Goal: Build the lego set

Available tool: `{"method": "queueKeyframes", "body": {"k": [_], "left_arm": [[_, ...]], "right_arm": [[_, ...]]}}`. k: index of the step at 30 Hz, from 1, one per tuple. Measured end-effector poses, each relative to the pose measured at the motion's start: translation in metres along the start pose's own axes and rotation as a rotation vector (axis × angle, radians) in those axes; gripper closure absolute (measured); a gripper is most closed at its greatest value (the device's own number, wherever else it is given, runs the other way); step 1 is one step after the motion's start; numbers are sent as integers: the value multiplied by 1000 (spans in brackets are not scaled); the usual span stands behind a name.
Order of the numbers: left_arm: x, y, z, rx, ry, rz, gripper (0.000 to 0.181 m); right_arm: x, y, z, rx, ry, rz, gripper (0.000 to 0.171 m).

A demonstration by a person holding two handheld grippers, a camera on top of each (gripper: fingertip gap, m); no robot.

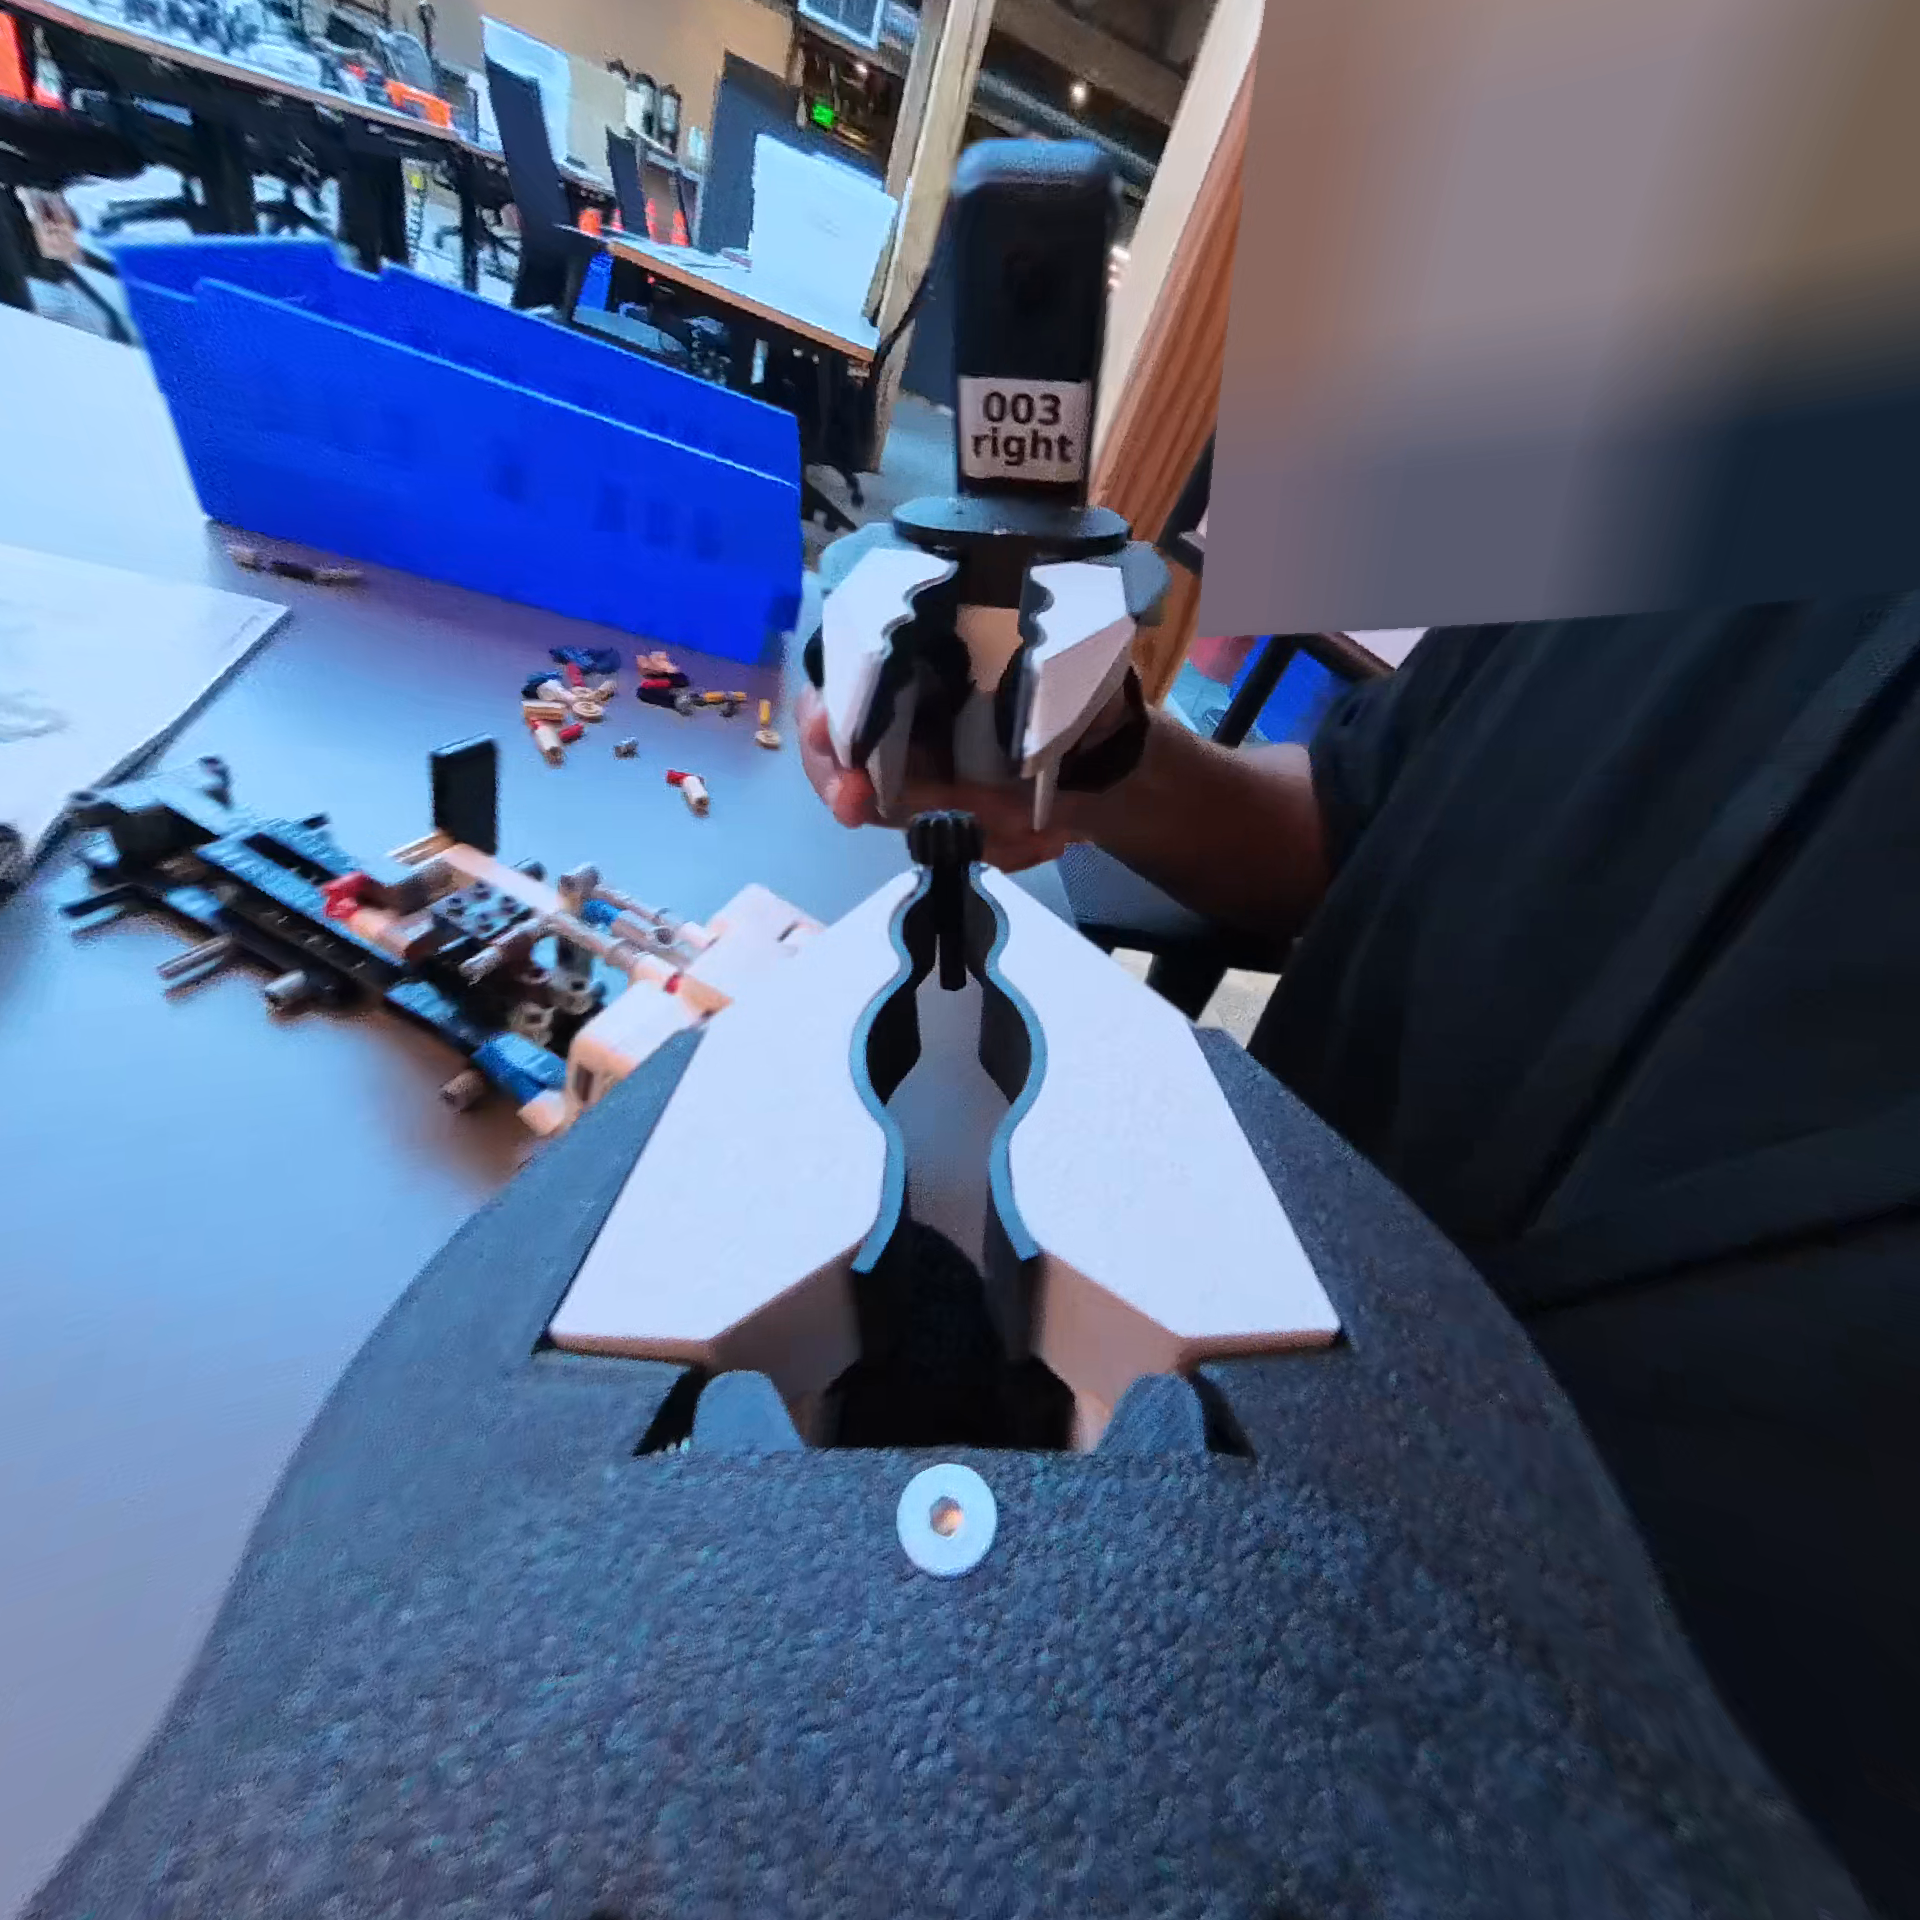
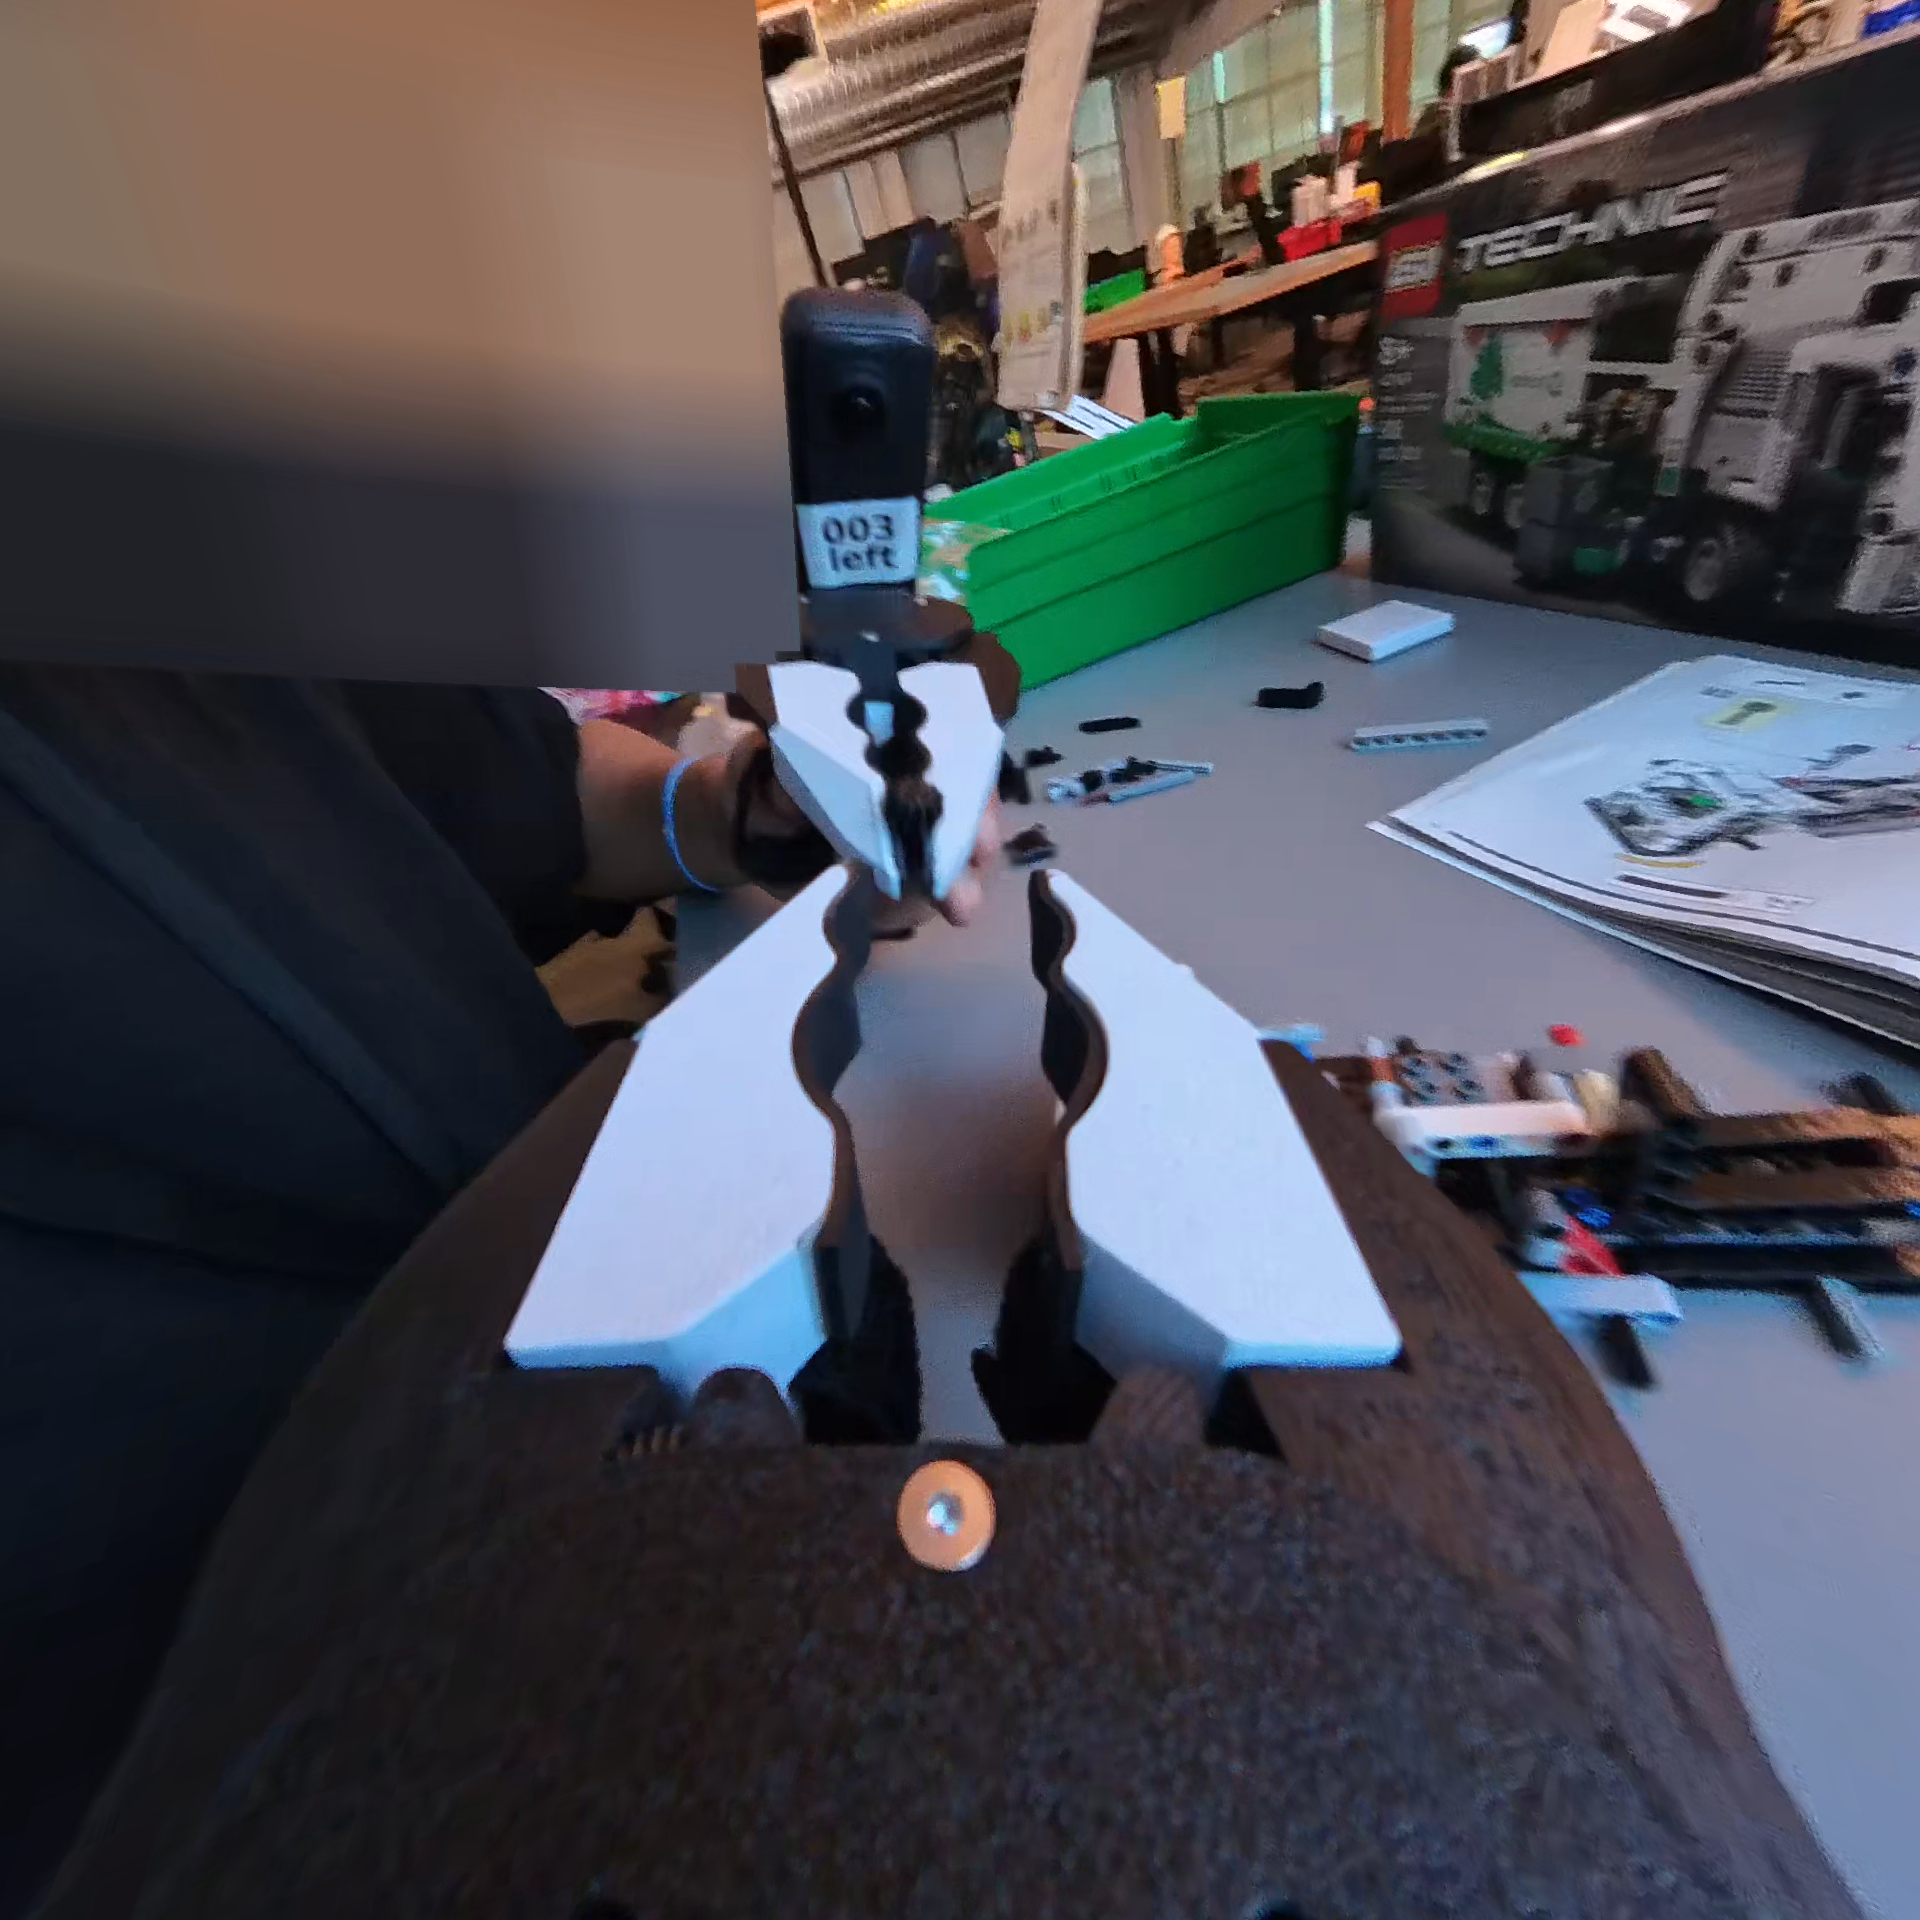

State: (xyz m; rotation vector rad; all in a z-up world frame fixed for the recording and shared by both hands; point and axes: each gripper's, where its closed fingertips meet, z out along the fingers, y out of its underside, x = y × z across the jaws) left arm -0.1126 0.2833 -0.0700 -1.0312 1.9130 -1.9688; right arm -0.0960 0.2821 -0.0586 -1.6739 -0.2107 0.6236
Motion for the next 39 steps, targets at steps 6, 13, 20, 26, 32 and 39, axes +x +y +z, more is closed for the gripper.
{"method": "queueKeyframes", "body": {"k": [6,13,20,26,32,39], "left_arm": [[35,-2,10,29,62,82,179],[63,0,18,23,40,75,179],[74,-4,16,53,-22,120,180],[62,1,17,55,-91,122,176],[-4,11,0,-122,-357,290,154],[-48,26,13,-360,-312,378,126]], "right_arm": [[-38,-4,9,-3,-180,47,146],[-71,-5,11,-38,-277,-36,160],[-83,-7,8,12,-331,17,159],[-69,-10,4,32,-263,19,160],[25,-22,-16,-32,165,-42,160],[53,10,5,-174,196,0,160]]}}
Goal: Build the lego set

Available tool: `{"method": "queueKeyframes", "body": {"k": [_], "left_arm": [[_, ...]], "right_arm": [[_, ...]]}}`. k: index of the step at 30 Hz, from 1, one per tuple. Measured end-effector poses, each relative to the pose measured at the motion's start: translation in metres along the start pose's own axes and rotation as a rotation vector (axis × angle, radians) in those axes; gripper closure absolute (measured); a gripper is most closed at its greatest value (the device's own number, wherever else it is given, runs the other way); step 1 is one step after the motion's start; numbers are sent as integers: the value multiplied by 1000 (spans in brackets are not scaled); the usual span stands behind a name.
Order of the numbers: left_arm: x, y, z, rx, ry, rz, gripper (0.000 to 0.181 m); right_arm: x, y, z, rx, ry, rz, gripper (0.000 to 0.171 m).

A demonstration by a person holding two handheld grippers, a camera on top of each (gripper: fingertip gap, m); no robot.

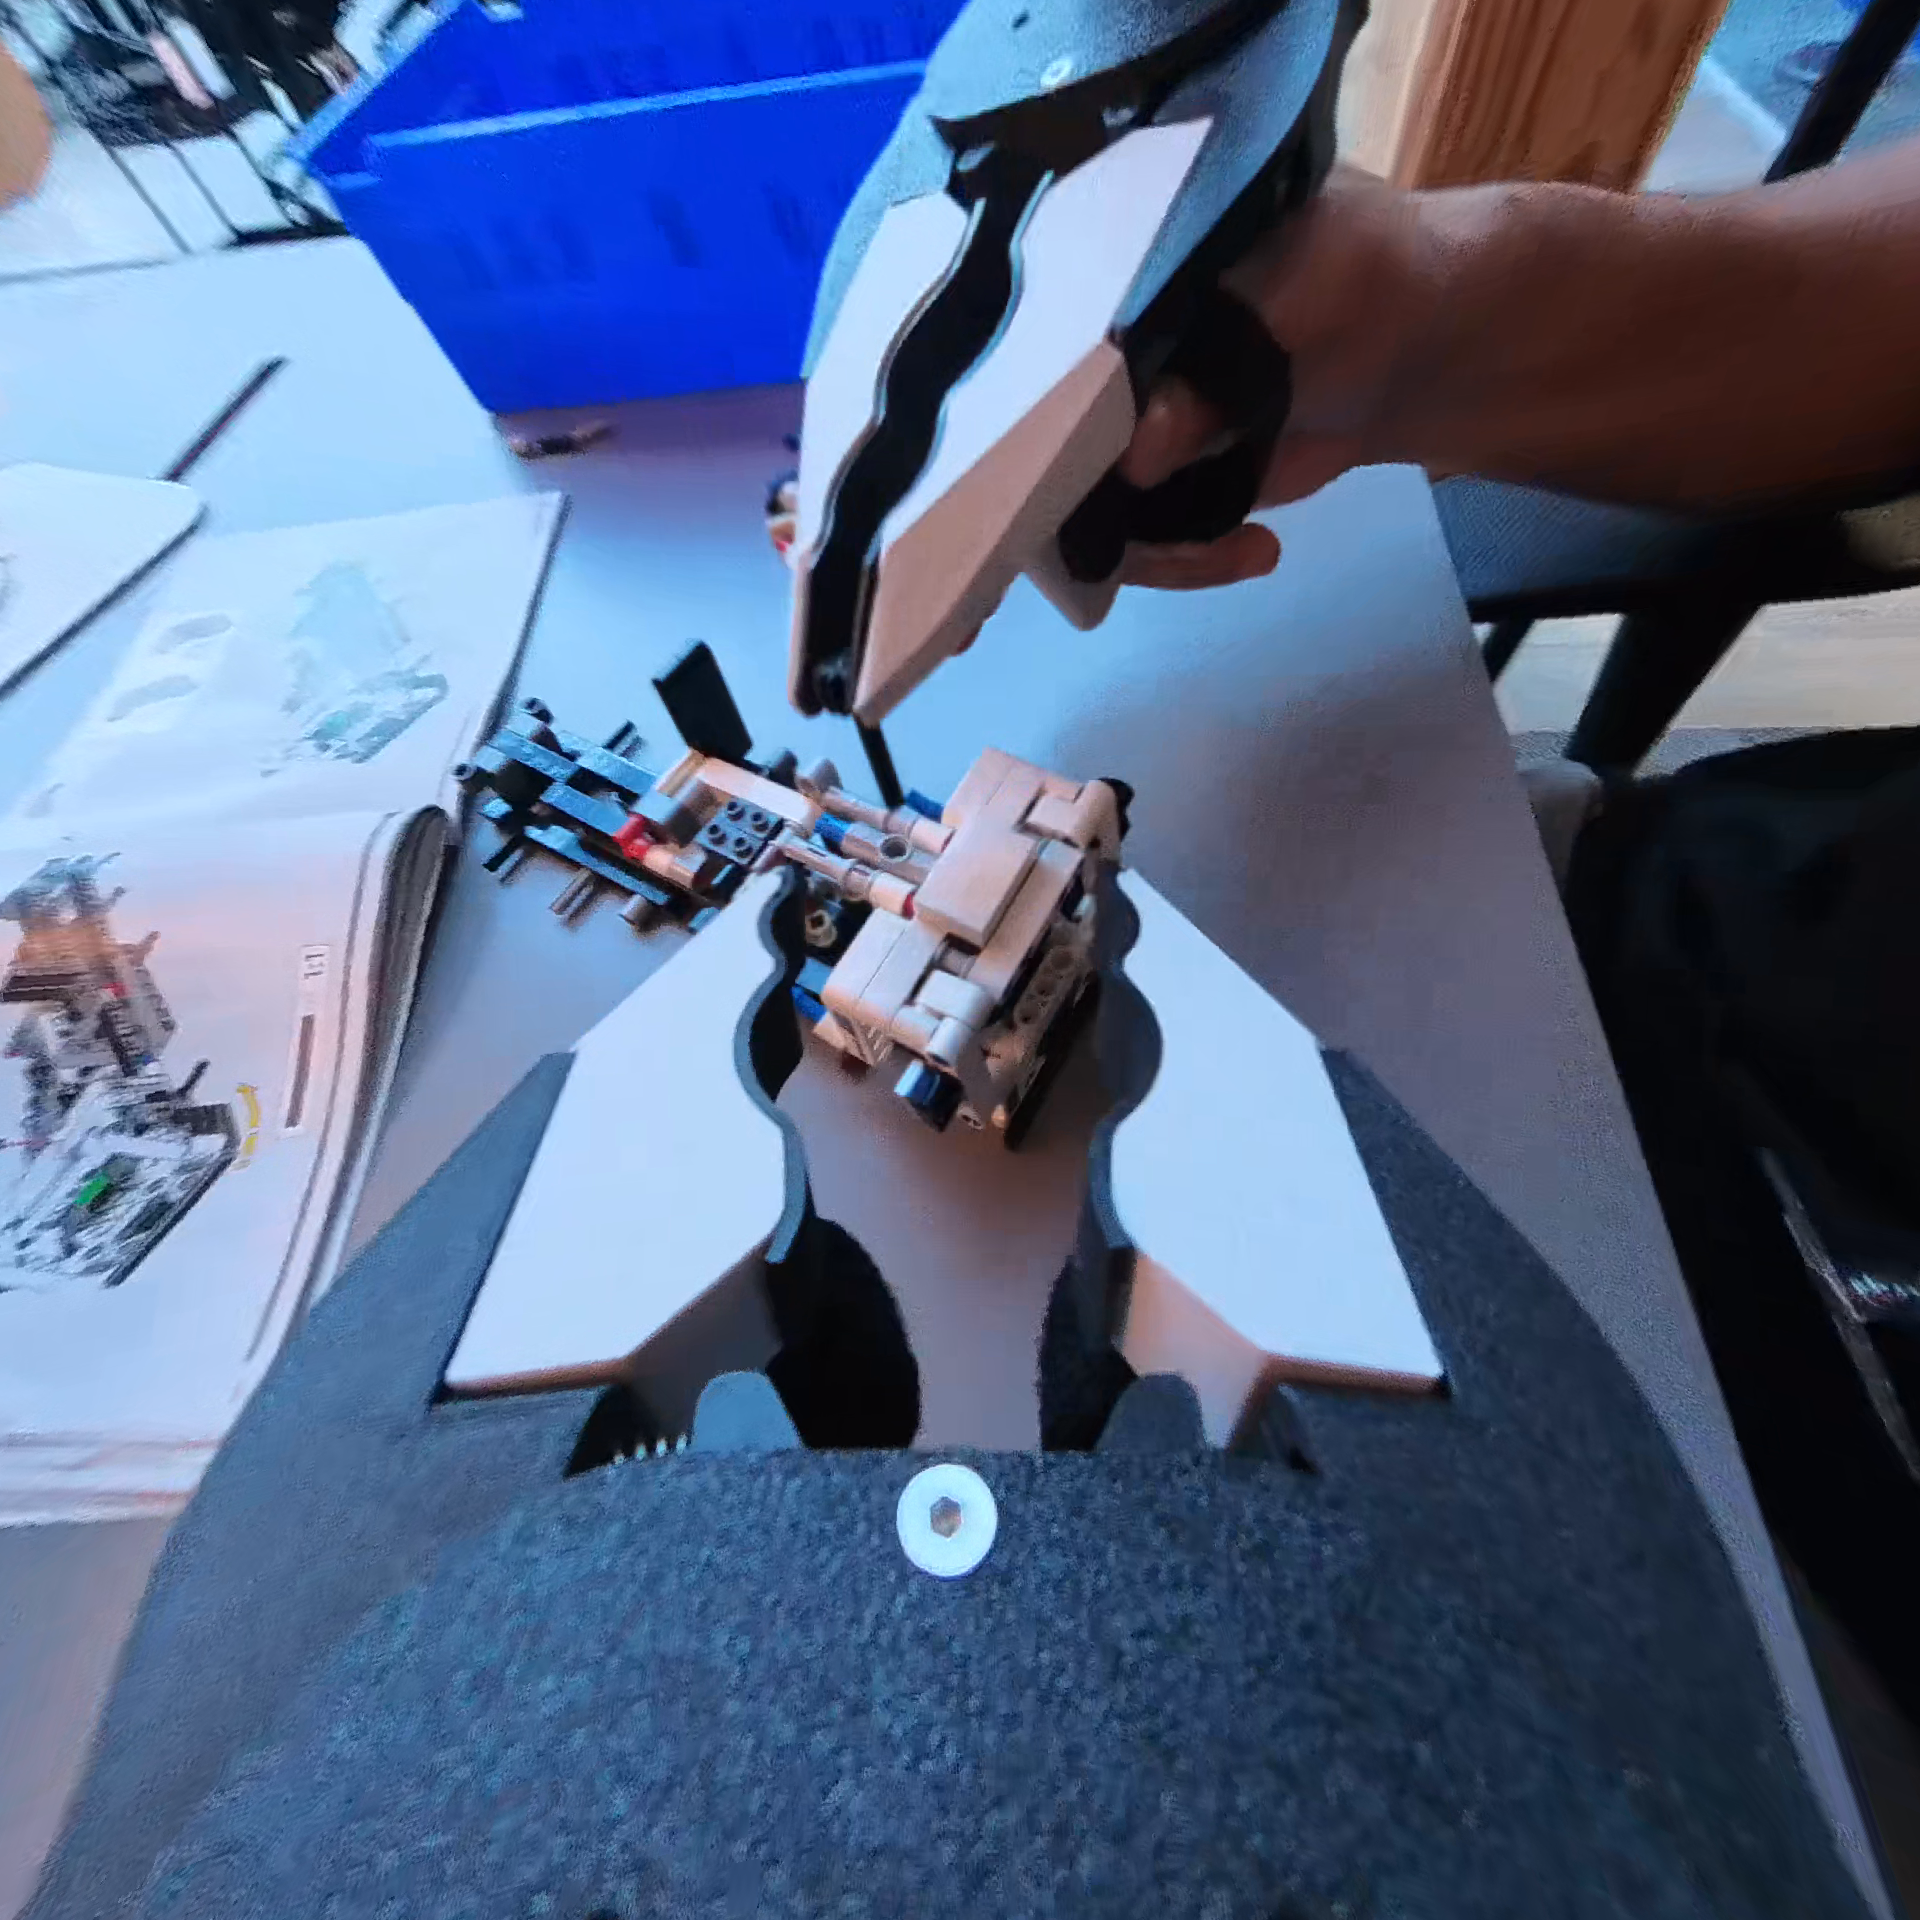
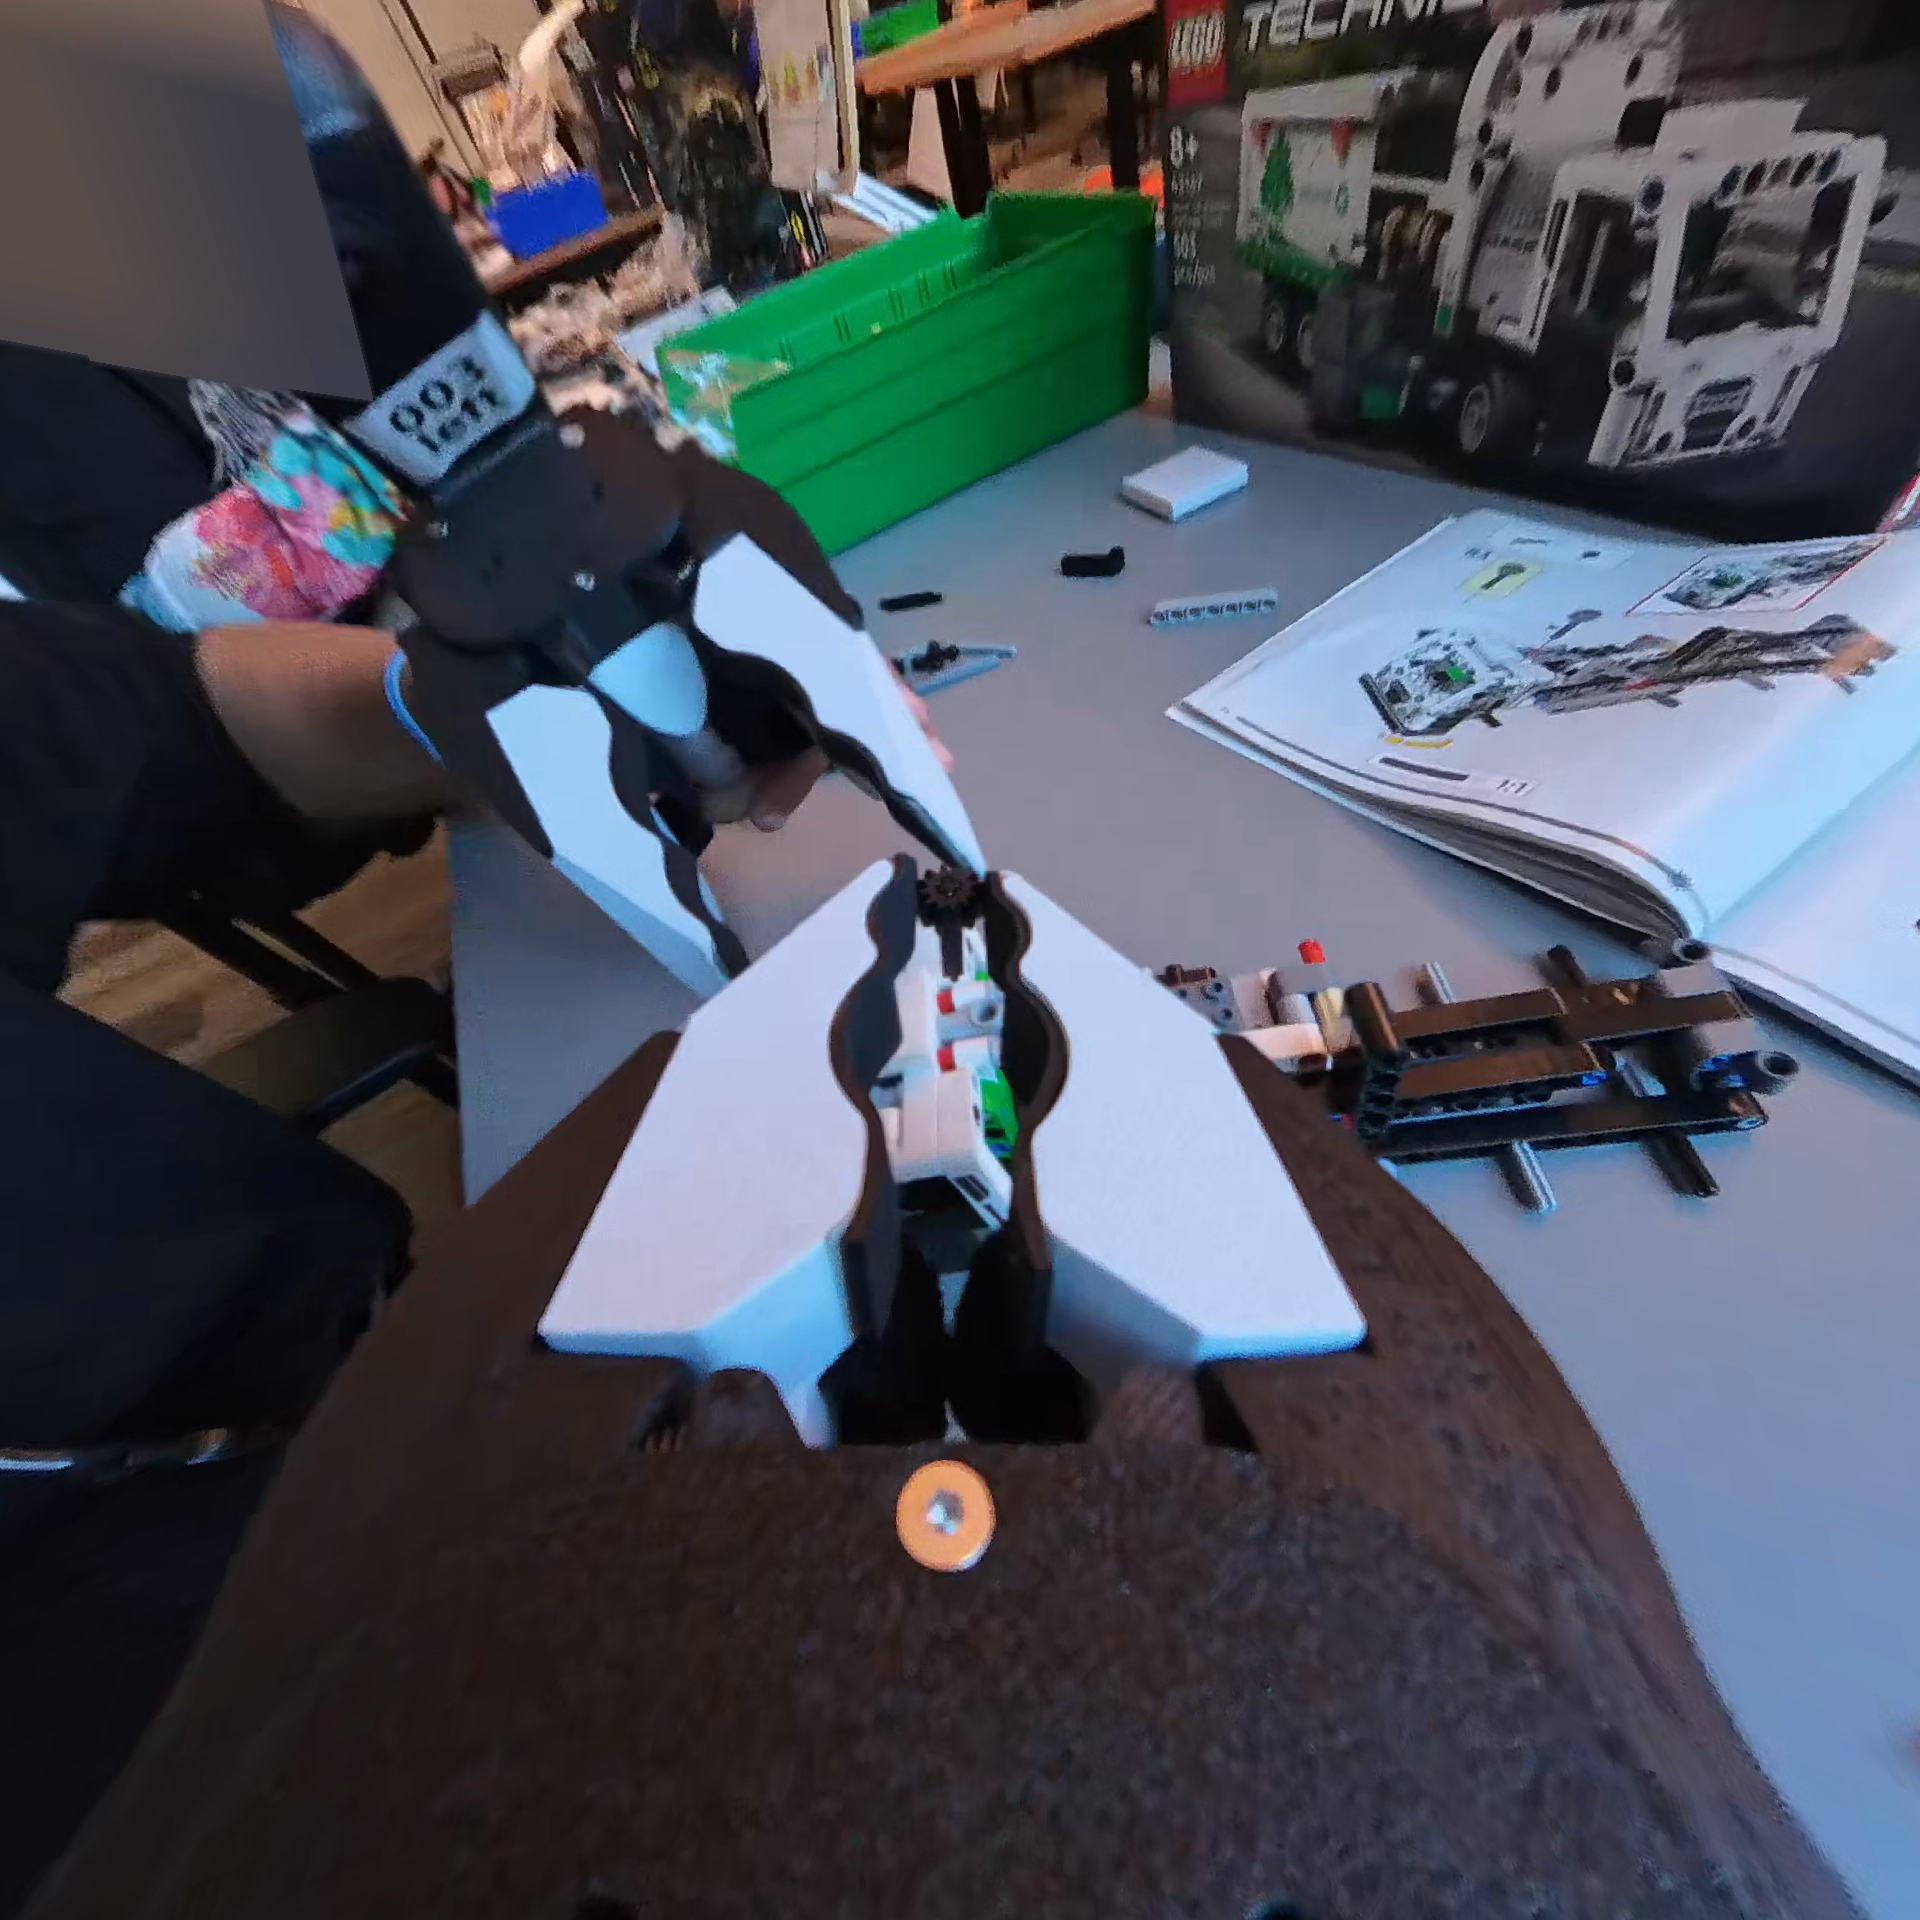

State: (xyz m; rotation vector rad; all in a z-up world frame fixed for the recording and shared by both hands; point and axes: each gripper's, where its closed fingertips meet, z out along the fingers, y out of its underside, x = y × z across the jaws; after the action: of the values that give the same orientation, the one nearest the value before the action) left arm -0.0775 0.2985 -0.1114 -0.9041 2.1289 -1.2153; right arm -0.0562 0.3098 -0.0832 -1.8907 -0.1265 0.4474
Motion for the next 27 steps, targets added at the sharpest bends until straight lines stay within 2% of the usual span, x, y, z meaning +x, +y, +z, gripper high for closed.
{"method": "queueKeyframes", "body": {"k": [6,11,15,24,27], "left_arm": [[3,12,22,-40,69,-5,118],[1,15,25,-11,53,-1,131],[2,16,27,29,42,-11,131],[2,15,28,50,42,-25,132],[2,15,27,55,39,-24,132]], "right_arm": [[8,12,5,-28,12,5,160],[7,16,6,-30,-1,-7,160],[8,16,6,-47,15,-36,159],[5,25,11,-124,162,-291,159],[5,24,11,-117,132,-206,160]]}}
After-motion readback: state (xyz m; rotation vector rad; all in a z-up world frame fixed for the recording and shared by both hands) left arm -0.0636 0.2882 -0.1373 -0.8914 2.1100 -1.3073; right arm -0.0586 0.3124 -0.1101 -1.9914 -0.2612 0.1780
